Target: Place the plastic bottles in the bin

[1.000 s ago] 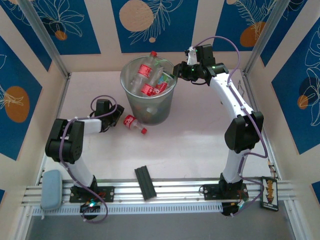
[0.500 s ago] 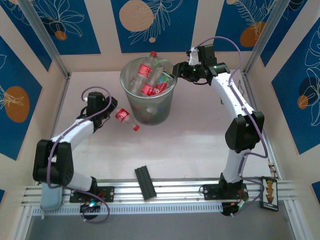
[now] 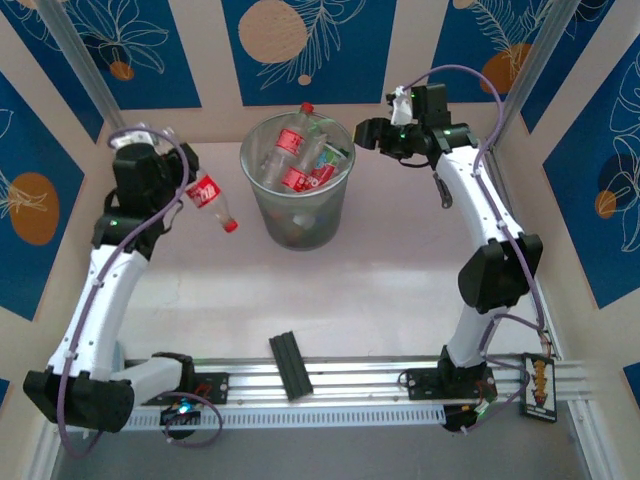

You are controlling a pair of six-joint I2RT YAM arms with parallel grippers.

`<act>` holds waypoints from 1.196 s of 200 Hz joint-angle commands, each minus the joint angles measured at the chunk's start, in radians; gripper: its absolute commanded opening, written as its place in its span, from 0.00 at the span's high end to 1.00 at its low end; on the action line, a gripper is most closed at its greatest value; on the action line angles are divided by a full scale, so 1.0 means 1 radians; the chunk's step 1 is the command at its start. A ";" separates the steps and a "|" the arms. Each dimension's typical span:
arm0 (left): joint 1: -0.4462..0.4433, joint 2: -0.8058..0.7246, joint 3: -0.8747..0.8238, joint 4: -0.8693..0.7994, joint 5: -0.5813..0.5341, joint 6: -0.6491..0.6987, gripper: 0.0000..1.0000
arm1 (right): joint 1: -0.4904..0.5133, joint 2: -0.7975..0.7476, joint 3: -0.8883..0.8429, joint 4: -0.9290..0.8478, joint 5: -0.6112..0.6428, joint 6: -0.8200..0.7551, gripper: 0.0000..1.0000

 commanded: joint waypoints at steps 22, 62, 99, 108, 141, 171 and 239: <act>-0.078 0.061 0.295 -0.177 0.037 0.170 0.53 | 0.044 -0.127 -0.012 -0.004 -0.057 -0.180 0.36; -0.177 0.216 0.515 -0.187 0.184 0.208 0.66 | 0.145 -0.158 0.005 0.016 -0.138 -0.240 0.35; -0.251 0.453 0.800 -0.257 0.274 0.279 0.74 | 0.210 -0.121 0.064 0.022 -0.117 -0.218 0.35; -0.253 0.490 0.853 -0.245 0.284 0.290 0.75 | 0.211 -0.120 0.063 0.035 -0.098 -0.197 0.35; -0.255 0.596 0.948 -0.154 0.211 0.347 0.80 | 0.185 -0.112 0.045 0.016 0.244 -0.051 0.37; -0.265 0.701 1.066 -0.203 0.273 0.370 0.81 | 0.119 -0.088 0.026 -0.010 0.260 0.010 0.40; -0.279 0.832 1.150 -0.319 0.370 0.466 0.85 | 0.077 -0.024 0.010 0.000 0.165 0.039 0.53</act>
